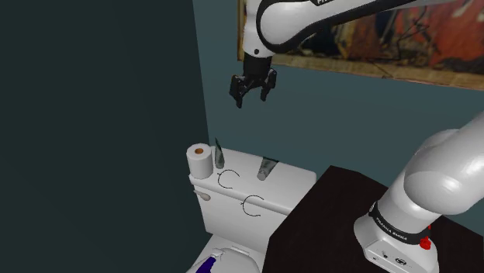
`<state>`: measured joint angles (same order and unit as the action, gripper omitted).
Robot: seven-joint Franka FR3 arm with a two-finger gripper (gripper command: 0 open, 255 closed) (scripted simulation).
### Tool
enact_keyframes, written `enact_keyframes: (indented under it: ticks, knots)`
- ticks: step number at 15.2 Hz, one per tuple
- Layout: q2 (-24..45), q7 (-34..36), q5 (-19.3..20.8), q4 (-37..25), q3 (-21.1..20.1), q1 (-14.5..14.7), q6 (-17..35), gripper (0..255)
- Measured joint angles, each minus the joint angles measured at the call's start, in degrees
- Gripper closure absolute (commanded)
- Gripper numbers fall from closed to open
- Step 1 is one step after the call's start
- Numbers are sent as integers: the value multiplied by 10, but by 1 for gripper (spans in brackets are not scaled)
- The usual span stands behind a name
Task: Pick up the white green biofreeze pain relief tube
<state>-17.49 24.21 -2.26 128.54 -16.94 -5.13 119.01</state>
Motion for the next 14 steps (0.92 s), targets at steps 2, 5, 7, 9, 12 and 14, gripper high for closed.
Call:
enact_keyframes:
  ticks: [2,5,7,9,12,14]
  knots:
    - [45,41,15,-20,-14,-6,16,0]
    - [112,104,43,-50,-31,-13,37,0]
    - [161,145,65,-76,-36,-15,47,0]
    - [208,184,87,-101,-38,-14,57,0]
    - [279,247,118,-145,-36,-3,63,0]
    - [330,278,136,-188,-28,4,60,0]
